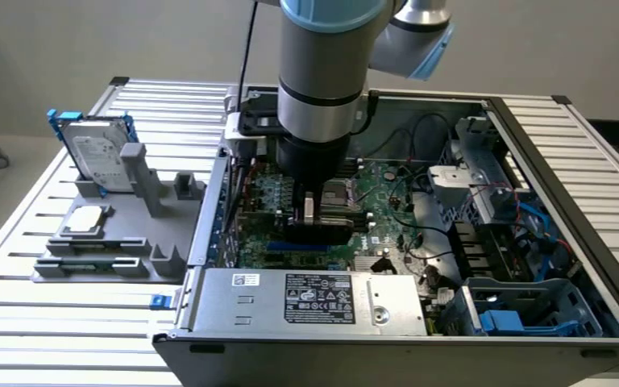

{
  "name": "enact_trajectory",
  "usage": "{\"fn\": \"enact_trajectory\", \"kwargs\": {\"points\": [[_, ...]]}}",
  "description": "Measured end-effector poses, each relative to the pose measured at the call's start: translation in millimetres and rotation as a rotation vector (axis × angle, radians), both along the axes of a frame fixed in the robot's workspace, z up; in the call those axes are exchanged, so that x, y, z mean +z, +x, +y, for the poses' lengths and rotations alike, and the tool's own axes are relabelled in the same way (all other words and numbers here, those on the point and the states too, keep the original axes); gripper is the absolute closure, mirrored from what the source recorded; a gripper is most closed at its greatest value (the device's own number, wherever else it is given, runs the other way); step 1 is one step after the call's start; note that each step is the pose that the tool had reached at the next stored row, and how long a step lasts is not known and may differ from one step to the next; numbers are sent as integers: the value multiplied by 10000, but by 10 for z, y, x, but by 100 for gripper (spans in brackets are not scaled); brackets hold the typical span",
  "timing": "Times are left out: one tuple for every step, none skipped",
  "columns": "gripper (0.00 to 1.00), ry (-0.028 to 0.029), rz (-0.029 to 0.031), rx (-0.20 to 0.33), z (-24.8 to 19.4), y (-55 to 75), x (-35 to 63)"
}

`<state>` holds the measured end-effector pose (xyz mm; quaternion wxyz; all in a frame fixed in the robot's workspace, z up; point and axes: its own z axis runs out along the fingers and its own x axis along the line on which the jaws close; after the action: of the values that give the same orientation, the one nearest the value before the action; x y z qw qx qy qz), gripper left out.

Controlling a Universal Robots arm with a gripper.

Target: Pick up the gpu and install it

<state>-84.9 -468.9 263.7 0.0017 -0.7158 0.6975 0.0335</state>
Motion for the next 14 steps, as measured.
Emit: {"fn": "enact_trajectory", "kwargs": {"points": [[74, -1, 3, 0, -1, -1, -3], [74, 0, 6, 0, -2, -1, -6], [74, -1, 10, 0, -3, -2, -9], [74, -1, 13, -1, -4, -3, -12], [74, -2, 17, 0, -4, -3, -15], [74, -2, 21, 0, -4, -3, -18], [74, -2, 25, 0, -5, -4, -20], [74, -1, 29, 0, -5, -4, -22], [74, -2, 35, 0, -5, -5, -24], [74, -1, 41, 1, -5, -6, -26], [74, -2, 48, 0, -6, -7, -26], [74, -2, 57, 0, -6, -7, -26], [74, -2, 69, -1, -6, -8, -26], [74, -1, 82, 0, -6, -7, -27]]}}
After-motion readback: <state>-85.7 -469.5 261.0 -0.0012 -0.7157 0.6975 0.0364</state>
